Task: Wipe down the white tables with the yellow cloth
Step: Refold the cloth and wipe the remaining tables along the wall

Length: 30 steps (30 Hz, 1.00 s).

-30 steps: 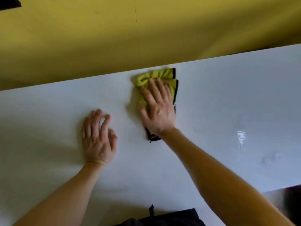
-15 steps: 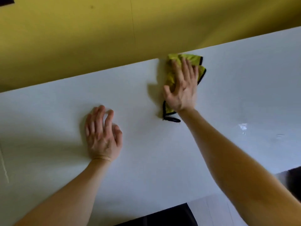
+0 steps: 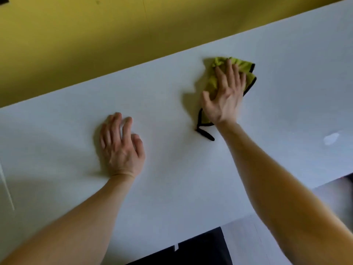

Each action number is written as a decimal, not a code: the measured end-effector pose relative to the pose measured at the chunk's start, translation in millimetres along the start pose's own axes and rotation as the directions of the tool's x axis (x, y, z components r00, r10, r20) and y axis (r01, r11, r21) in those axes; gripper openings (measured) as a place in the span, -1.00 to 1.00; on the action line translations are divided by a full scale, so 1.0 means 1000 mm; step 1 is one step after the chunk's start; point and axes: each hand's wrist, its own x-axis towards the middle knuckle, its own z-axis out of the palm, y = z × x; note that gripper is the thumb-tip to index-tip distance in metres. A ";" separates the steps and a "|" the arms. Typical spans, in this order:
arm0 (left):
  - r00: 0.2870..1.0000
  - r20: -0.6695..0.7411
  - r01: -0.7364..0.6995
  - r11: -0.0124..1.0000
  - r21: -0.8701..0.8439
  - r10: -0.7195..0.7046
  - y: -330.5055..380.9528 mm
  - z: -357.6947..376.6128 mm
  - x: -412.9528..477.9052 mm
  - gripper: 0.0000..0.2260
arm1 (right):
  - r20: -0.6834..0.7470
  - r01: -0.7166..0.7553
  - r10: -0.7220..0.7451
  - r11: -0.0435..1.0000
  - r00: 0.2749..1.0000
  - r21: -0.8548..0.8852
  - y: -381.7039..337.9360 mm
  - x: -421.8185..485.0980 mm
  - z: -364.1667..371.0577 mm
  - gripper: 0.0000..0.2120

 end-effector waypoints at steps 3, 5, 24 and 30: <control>1.000 -0.003 -0.002 1.000 -0.010 0.002 0.000 0.000 0.001 -0.62 | 0.178 0.235 -0.246 0.968 0.953 0.084 -0.084 -0.083 0.018 -0.29; 1.000 -0.001 -0.007 1.000 -0.020 0.007 -0.001 -0.003 0.000 -0.62 | 0.284 0.404 -0.432 0.902 0.856 0.156 -0.103 -0.108 0.018 -0.35; 0.999 -0.034 -0.032 0.999 0.015 0.032 -0.004 0.000 0.001 -0.64 | 0.372 0.594 -0.642 0.765 0.671 0.249 -0.057 -0.120 -0.006 -0.32; 0.999 -0.038 -0.030 0.999 0.027 0.031 -0.008 0.006 0.001 -0.64 | 0.021 0.002 0.000 0.998 1.000 -0.066 0.098 -0.049 -0.064 -0.37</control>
